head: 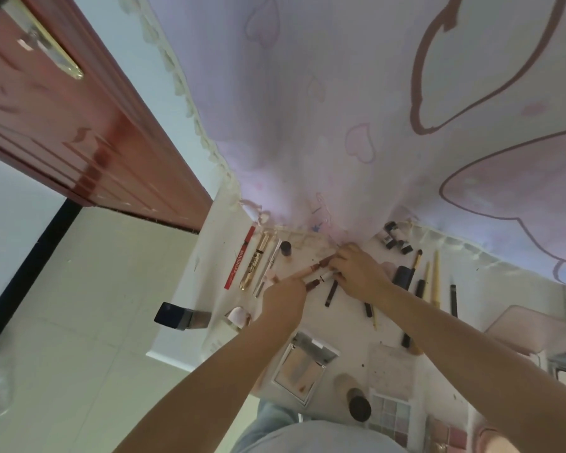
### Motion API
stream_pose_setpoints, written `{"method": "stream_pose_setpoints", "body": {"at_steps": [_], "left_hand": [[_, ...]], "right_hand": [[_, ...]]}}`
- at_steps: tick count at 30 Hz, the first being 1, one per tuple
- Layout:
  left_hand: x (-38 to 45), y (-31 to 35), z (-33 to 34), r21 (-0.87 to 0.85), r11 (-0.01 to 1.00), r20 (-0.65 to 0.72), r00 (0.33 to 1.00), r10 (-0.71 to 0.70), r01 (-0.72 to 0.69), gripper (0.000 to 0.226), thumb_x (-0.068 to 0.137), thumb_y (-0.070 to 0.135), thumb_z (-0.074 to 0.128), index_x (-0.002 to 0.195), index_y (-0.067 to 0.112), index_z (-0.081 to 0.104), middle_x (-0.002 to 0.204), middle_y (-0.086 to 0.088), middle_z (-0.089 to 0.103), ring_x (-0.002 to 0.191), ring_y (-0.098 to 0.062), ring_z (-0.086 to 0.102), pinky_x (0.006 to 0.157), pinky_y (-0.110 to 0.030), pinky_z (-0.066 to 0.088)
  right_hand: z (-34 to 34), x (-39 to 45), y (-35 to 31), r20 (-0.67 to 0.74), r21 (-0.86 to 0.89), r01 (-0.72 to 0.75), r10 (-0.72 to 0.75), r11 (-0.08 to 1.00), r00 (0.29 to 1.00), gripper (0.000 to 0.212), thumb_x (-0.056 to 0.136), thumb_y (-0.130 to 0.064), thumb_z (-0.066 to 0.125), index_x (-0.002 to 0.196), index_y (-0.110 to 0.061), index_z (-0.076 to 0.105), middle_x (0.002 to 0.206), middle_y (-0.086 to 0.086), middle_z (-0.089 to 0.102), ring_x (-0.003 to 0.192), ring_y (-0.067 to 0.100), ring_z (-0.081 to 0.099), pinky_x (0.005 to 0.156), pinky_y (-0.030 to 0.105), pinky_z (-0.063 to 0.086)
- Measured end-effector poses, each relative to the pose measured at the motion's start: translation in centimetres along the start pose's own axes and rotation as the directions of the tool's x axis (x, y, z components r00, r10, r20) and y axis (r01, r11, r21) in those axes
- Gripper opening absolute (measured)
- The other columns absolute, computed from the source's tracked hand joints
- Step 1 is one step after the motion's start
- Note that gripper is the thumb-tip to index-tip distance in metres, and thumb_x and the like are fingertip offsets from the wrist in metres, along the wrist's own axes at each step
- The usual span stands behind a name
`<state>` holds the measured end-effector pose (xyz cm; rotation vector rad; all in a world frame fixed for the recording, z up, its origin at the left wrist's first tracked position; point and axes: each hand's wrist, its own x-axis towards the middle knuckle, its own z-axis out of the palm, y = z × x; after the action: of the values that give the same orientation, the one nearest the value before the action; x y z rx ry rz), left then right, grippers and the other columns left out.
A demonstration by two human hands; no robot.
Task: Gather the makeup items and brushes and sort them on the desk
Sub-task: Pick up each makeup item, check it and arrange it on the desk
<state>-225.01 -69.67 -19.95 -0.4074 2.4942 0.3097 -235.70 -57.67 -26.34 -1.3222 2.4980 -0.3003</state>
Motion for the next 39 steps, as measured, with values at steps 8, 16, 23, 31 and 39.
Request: {"method": "stream_pose_setpoints", "body": {"at_steps": [8, 16, 23, 31, 39], "left_hand": [[0.8, -0.8, 1.7, 0.039, 0.998, -0.037, 0.998, -0.054, 0.056, 0.027, 0.094, 0.001, 0.038, 0.118, 0.004, 0.049, 0.095, -0.011, 0.062, 0.09, -0.023, 0.066, 0.048, -0.019, 0.037], [-0.7, -1.2, 1.9, 0.052, 0.998, -0.112, 0.994, -0.012, 0.018, 0.026, 0.098, 0.011, 0.035, 0.121, 0.005, 0.046, 0.08, -0.004, 0.055, 0.057, -0.012, 0.05, 0.041, -0.02, 0.026], [-2.2, -1.2, -0.9, -0.134, 0.986, -0.201, 0.977, 0.069, -0.097, 0.029, 0.098, 0.027, 0.035, 0.112, 0.008, 0.051, 0.106, -0.008, 0.06, 0.091, -0.022, 0.059, 0.073, -0.028, 0.046], [-4.7, 3.9, -9.9, -0.603, 0.616, -0.413, 0.859, 0.303, -0.507, 0.009, 0.095, 0.013, 0.044, 0.09, 0.016, 0.051, 0.077, 0.003, 0.055, 0.064, -0.01, 0.052, 0.061, -0.015, 0.042], [-8.4, 6.9, -23.1, -0.049, 0.695, -0.618, 0.568, 0.543, -0.717, 0.023, 0.096, 0.011, 0.041, 0.109, 0.006, 0.058, 0.082, 0.001, 0.057, 0.071, -0.012, 0.049, 0.06, -0.01, 0.035]], "right_hand": [[1.4, -3.1, -1.0, 0.022, -0.088, 0.158, -0.156, 0.984, 0.987, 0.035, 0.036, -0.006, 0.088, 0.064, -0.015, 0.07, 0.058, 0.001, 0.056, 0.051, 0.018, 0.056, 0.043, 0.017, 0.043], [0.9, -3.9, -1.5, -0.128, -0.104, 0.157, -0.17, 0.982, 0.977, 0.027, 0.043, -0.006, 0.087, 0.062, -0.014, 0.07, 0.064, 0.003, 0.059, 0.065, 0.016, 0.052, 0.054, 0.017, 0.041], [-7.6, -6.3, -3.4, -0.364, 0.556, -0.094, 0.344, 0.826, 0.865, 0.007, 0.082, 0.001, 0.06, 0.085, -0.004, 0.061, 0.081, 0.01, 0.059, 0.069, 0.008, 0.05, 0.066, 0.016, 0.045], [-19.1, -9.4, -4.5, -0.373, 0.912, 0.17, 0.584, 0.372, 0.721, 0.033, 0.081, 0.02, 0.045, 0.07, -0.009, 0.054, 0.045, -0.002, 0.061, 0.043, 0.009, 0.061, 0.049, 0.018, 0.052], [-28.6, -13.1, -3.9, -0.541, 0.74, 0.114, 0.487, 0.663, 0.685, 0.027, 0.084, 0.008, 0.056, 0.071, -0.015, 0.062, 0.045, -0.007, 0.057, 0.036, 0.002, 0.05, 0.042, 0.012, 0.042]]}}
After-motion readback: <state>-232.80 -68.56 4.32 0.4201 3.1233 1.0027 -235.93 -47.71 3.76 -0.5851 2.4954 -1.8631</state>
